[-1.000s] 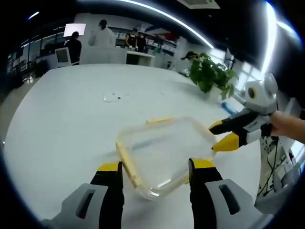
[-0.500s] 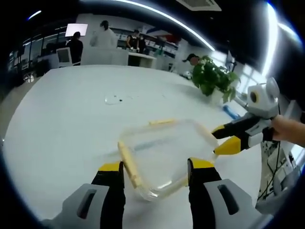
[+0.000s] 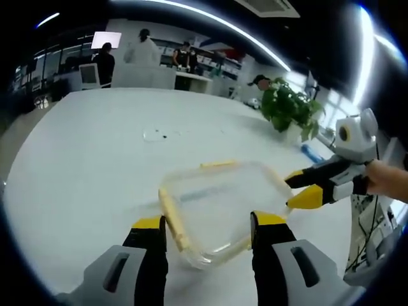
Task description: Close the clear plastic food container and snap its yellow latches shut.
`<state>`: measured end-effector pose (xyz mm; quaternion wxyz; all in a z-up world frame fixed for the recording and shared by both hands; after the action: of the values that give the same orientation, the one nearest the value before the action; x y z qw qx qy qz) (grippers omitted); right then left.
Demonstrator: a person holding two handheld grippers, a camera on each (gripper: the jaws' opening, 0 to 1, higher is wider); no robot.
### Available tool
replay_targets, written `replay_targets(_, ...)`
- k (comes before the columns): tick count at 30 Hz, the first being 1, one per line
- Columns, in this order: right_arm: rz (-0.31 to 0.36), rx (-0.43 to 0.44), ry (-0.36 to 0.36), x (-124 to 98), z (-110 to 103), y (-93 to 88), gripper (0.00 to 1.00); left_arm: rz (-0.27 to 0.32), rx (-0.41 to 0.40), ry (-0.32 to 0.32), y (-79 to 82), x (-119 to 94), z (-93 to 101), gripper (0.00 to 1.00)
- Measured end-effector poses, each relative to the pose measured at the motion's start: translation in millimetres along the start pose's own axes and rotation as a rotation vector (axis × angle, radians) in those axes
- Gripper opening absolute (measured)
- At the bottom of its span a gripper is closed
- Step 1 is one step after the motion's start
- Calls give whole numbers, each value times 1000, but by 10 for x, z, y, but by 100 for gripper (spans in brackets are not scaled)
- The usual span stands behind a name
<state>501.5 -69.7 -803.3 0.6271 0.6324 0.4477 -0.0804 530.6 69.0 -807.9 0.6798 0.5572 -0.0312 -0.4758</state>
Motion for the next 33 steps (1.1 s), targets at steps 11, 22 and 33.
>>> replay_targets(11,15,56,-54,-15,-4,-3,33,-9,31,47,39,-61,-3,50)
replay_targets(22,113,139,-115,-330,48,58,37,36,105,46,212,-382,59,58)
replay_targets(33,104,93,-124,-597,-85,-54,37,87,155,23,213,-757,260,57)
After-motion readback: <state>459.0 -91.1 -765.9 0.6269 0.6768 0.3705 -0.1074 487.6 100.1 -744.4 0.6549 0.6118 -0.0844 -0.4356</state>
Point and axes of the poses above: the point that each gripper's makers call its tool centre point, and the gripper's own axes: x roughly forward along the fingers, z roughly to its right, y roughly out of its top, the point moved 2 cm from there along -x, roughly backward along the fingers, and after that the axes turned 7 degrees about -y, right-handed, at the moved point
